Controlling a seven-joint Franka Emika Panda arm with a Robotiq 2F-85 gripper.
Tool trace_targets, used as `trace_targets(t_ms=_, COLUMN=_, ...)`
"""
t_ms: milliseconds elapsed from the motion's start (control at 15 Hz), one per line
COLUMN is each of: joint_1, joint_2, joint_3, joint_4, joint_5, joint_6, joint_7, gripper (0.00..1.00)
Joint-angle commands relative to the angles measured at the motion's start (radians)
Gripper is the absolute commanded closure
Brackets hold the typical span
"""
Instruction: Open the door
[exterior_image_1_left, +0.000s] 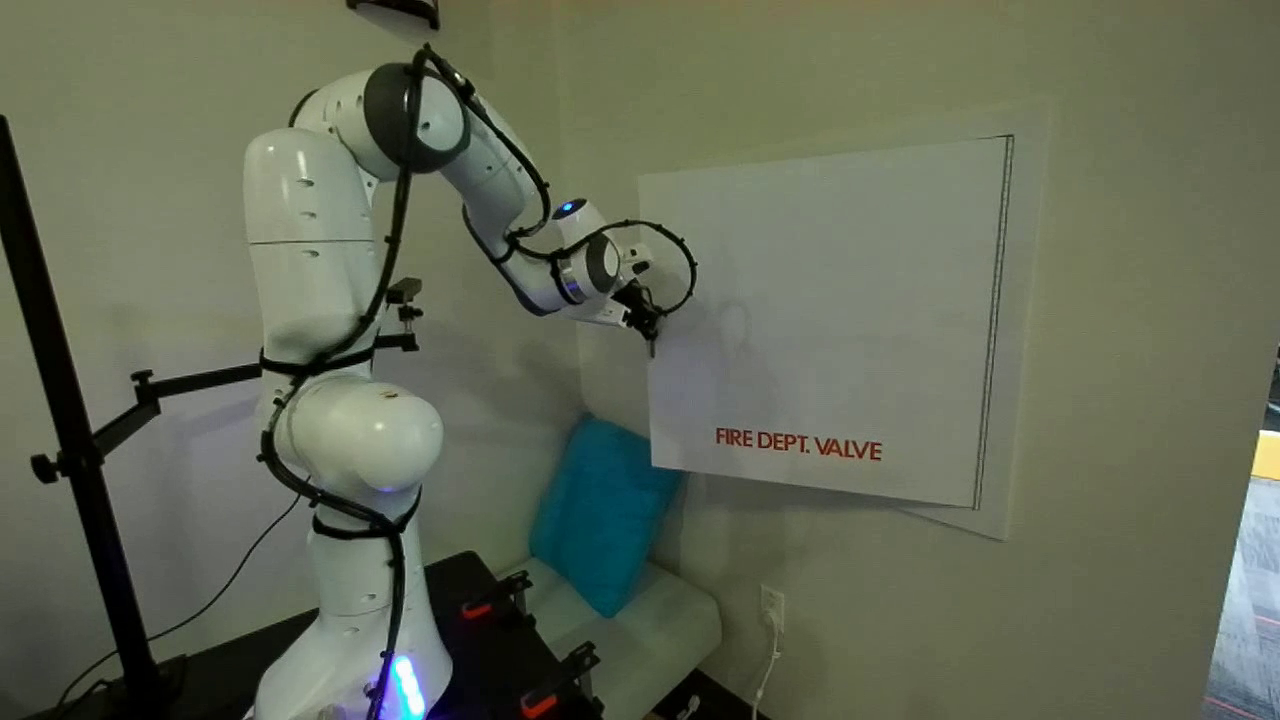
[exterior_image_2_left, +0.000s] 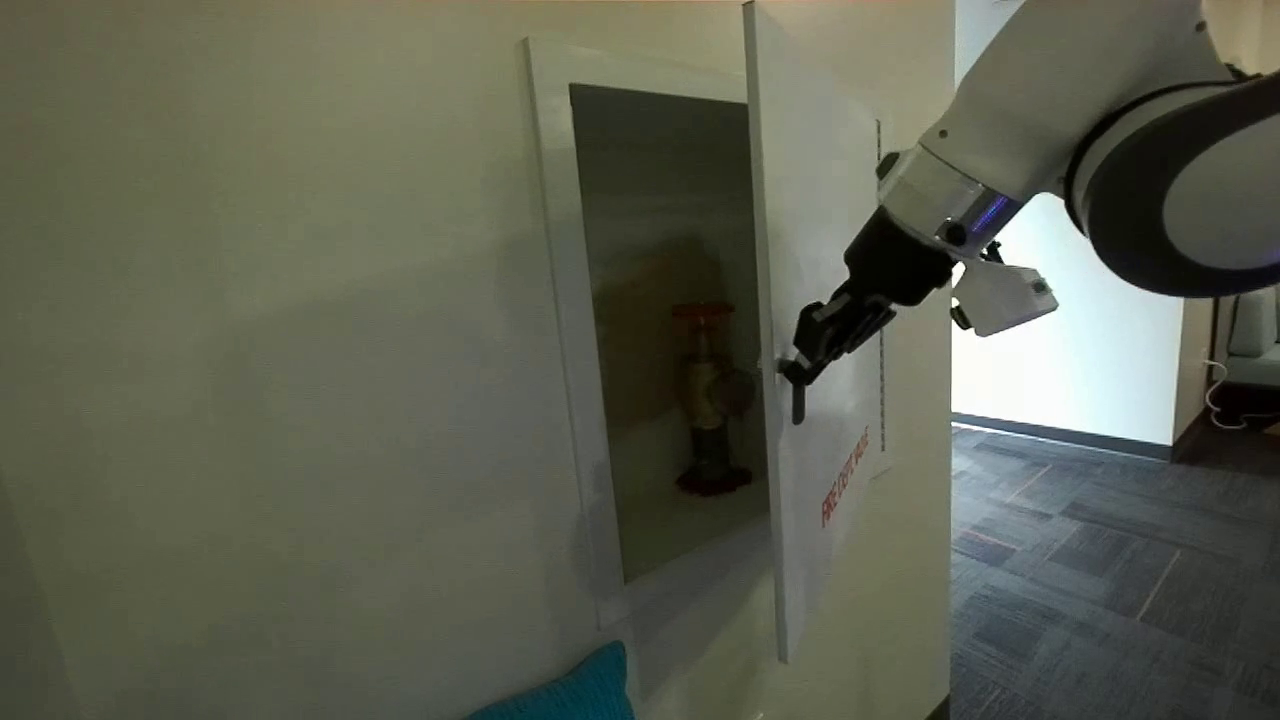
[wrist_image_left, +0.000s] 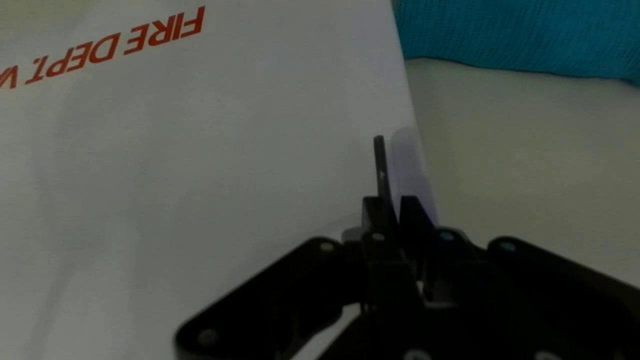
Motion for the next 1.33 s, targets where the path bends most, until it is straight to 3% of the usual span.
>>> trace_targets(t_ms=0, joint_1=-0.066, joint_2=-0.171, joint_3=0.039, joint_4=-0.142, joint_5=0.137, joint_6=0.021, joint_7=-0.154, gripper=0.97)
trace_targets(t_ms=67, joint_1=-0.068, joint_2=-0.198, joint_3=0.041, joint_4=-0.170, joint_5=0.178, joint_6=0.019, joint_7=-0.203, gripper=0.97)
trace_targets(t_ms=133, joint_1=-0.002, joint_2=-0.227, joint_3=-0.024, joint_4=-0.200, joint_5=0.234, joint_6=0.017, joint_7=-0.275, gripper=0.97)
trace_targets(t_ms=333, joint_1=0.066, joint_2=-0.311, joint_3=-0.092, joint_4=-0.274, joint_5=0.395, joint_6=-0.005, joint_7=-0.468, gripper=0.97)
trace_targets(t_ms=667, joint_1=0.234, joint_2=-0.474, joint_3=-0.307, joint_4=-0.375, joint_5=0.622, joint_6=-0.080, joint_7=-0.814, gripper=0.97)
trace_targets(t_ms=867, joint_1=0.271, joint_2=-0.572, joint_3=-0.417, joint_4=-0.402, joint_5=0.666, joint_6=-0.181, joint_7=-0.950, gripper=0.97)
trace_targets(t_ms=1267, joint_1=0.220, joint_2=-0.676, joint_3=-0.525, joint_4=-0.384, joint_5=0.816, joint_6=-0.432, joint_7=-1.219, gripper=0.97)
